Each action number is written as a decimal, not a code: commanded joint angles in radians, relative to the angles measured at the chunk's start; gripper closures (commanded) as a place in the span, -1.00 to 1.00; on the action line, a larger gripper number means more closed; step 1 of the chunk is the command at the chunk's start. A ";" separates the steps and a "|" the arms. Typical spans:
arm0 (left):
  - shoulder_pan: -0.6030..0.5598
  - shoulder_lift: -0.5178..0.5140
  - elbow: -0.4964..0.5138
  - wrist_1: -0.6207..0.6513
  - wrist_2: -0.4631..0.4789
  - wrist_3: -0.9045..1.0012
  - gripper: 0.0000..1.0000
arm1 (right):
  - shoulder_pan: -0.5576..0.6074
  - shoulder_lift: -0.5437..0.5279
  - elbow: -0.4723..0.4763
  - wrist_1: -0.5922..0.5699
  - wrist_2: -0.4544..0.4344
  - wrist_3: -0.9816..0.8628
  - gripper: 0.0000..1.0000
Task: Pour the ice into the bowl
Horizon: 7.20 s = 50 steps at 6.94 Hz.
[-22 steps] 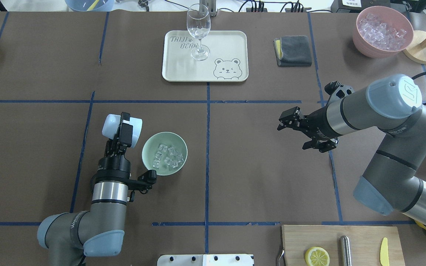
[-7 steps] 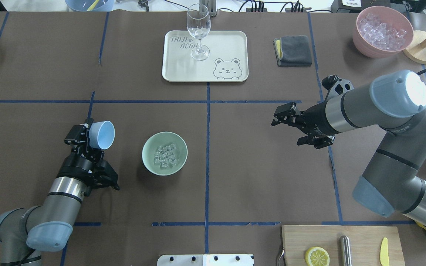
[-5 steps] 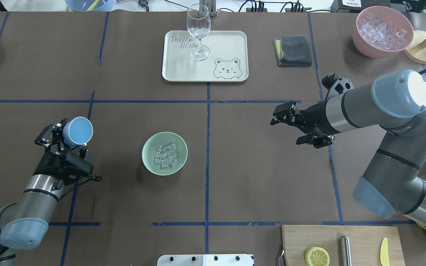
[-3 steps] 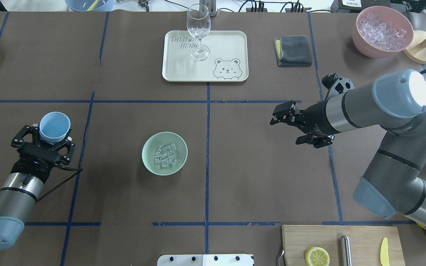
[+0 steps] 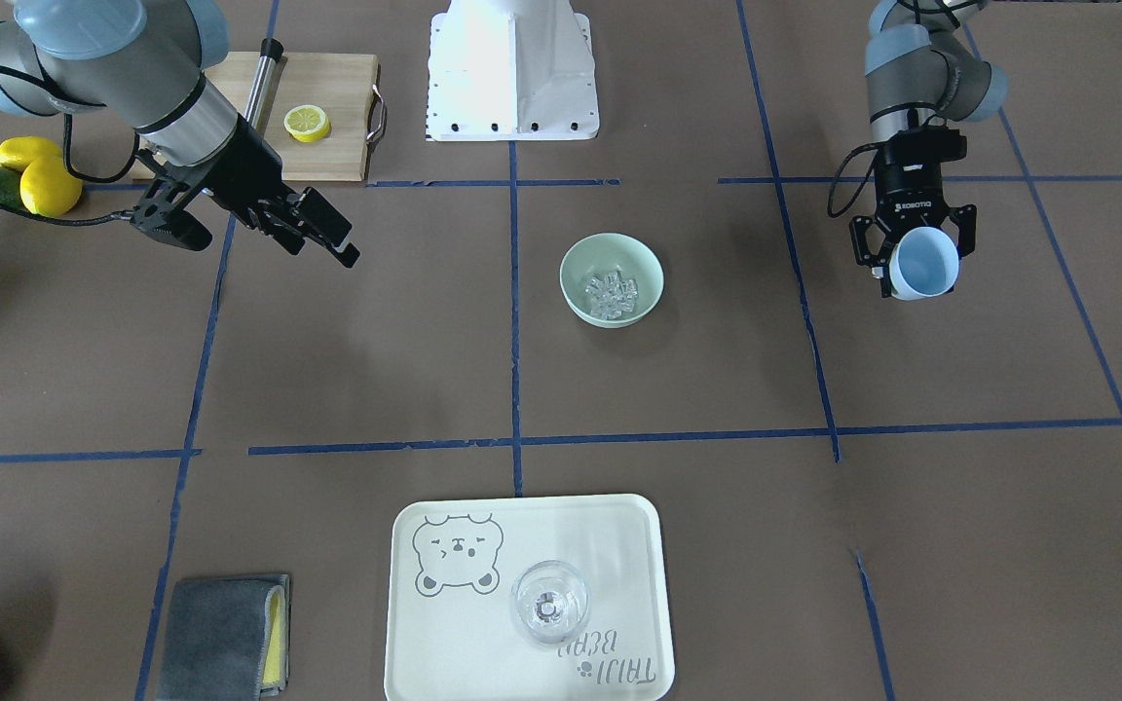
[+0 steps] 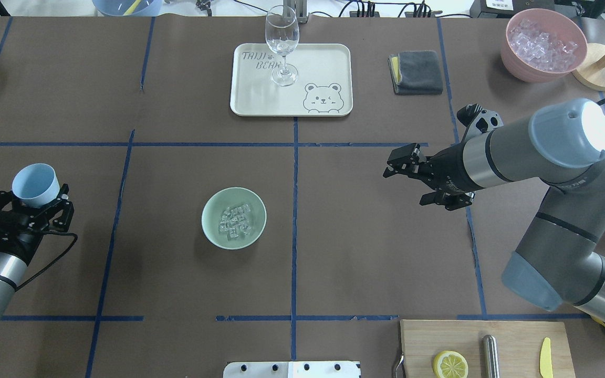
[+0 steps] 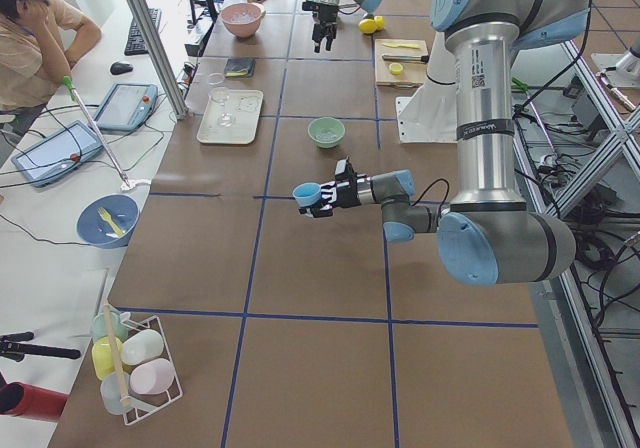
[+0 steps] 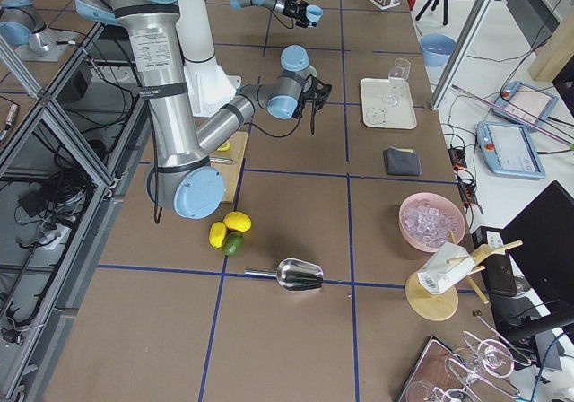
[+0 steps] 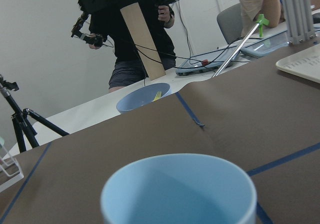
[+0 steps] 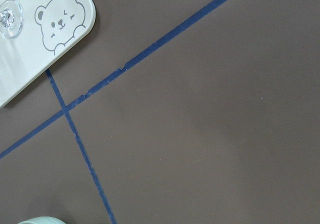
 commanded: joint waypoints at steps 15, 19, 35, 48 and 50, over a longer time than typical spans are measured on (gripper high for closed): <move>0.011 -0.071 0.324 -0.158 0.146 -0.305 -0.02 | 0.011 0.005 0.022 -0.002 0.000 -0.002 -1.00; 0.011 -0.054 0.319 -0.158 0.138 -0.294 -1.00 | 0.013 0.005 0.025 -0.003 0.000 -0.002 -1.00; -0.011 0.191 -0.009 -0.351 -0.122 0.003 -1.00 | -0.011 0.009 0.022 -0.003 -0.008 0.002 -1.00; -1.106 -0.045 0.008 0.347 -1.333 0.872 -1.00 | -0.338 0.573 -0.448 -0.219 -0.407 -0.002 -1.00; -1.107 -0.035 -0.003 0.344 -1.333 0.864 -1.00 | -0.346 0.656 -0.528 -0.351 -0.384 -0.026 -0.44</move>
